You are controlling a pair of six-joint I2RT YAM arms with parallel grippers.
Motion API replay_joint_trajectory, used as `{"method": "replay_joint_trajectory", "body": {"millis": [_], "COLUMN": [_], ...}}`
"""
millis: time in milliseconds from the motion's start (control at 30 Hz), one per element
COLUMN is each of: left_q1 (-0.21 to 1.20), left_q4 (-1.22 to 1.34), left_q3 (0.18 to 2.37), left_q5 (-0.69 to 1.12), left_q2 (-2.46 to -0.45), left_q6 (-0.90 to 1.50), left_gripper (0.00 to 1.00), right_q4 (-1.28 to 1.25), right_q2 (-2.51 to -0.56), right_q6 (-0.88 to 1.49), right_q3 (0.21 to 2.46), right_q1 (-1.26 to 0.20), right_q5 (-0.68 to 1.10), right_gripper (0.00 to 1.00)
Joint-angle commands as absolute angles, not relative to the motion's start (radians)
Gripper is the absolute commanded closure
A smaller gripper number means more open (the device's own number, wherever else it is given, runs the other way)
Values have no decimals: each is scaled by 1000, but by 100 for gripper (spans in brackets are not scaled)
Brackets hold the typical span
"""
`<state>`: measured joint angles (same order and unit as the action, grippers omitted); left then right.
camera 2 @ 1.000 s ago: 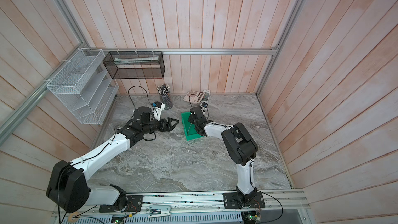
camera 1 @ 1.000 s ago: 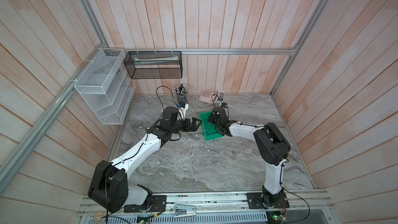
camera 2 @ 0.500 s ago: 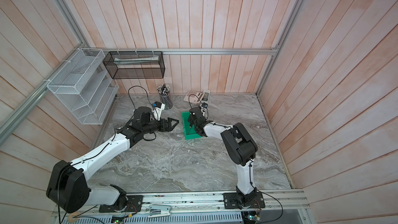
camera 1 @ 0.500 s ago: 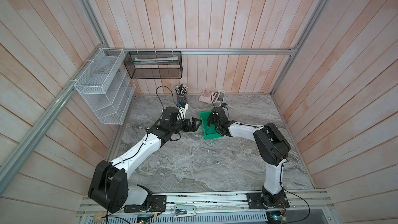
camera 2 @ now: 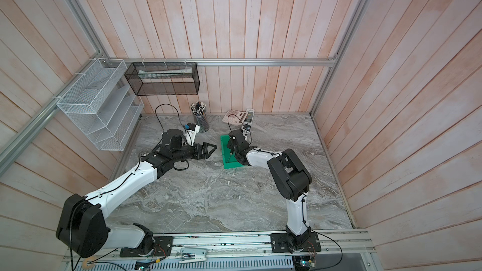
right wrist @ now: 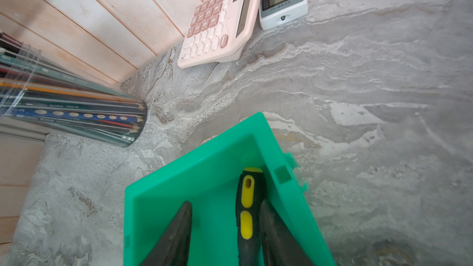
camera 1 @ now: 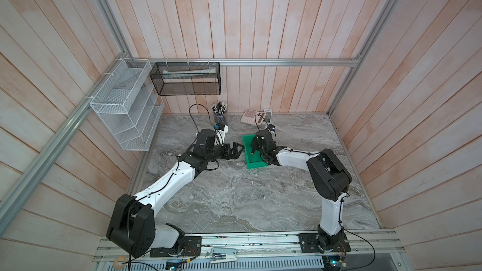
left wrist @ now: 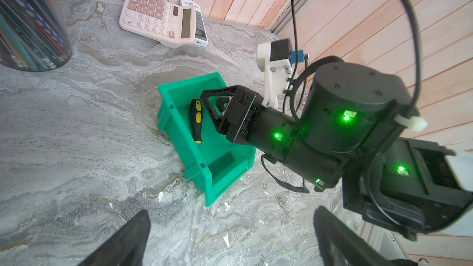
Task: Put the screwdriver in the bin
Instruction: Place the screwdriver into the bin, then reset both arms
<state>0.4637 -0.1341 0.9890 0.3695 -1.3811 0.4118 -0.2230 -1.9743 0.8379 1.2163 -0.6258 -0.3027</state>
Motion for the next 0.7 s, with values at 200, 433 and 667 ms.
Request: {"method": "replay_joint_trajectory", "body": {"millis": [200, 433, 667], "left_q1": [459, 460, 446], "left_q4": [-132, -133, -121], "left_q3": [1003, 998, 989], "left_q5": [352, 305, 269], "left_q2": [-1360, -1333, -1309], "left_q6": [387, 368, 362], "left_gripper": [0, 0, 0], "right_q4": [-299, -361, -540], "right_q2": [-1841, -1686, -1416], "right_q6": [767, 571, 395], "right_q3": [1164, 1092, 838], "right_q1": [-638, -629, -515], "right_q5": [-308, -356, -448], "right_gripper": [38, 1, 2]}}
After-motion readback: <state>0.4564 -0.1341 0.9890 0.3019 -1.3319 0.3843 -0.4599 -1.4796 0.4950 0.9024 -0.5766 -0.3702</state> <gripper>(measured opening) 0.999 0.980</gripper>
